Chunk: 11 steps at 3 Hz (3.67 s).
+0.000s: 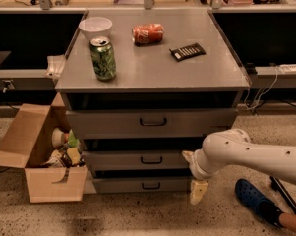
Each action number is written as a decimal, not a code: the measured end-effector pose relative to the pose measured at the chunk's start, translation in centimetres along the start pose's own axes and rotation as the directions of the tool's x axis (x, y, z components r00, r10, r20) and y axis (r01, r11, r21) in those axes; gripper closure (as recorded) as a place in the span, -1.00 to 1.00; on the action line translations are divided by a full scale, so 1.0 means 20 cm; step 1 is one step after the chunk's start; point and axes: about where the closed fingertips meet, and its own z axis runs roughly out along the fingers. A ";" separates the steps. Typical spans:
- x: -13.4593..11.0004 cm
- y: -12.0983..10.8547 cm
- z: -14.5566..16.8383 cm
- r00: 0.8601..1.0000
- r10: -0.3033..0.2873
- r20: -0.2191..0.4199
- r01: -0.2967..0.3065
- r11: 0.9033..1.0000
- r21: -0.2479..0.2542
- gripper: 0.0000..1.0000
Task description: Open middle drawer
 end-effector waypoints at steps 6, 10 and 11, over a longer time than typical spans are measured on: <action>0.00 -0.34 0.51 0.991 0.094 0.090 -0.092 0.995 -0.036 -1.00; 0.05 -0.35 0.40 0.990 0.085 0.111 -0.088 0.996 0.027 0.65; 0.03 -0.28 0.36 0.990 0.062 0.129 -0.065 0.998 0.018 0.75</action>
Offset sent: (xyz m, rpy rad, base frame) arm 0.1058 0.0158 -0.0253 0.0419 -0.0734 0.0414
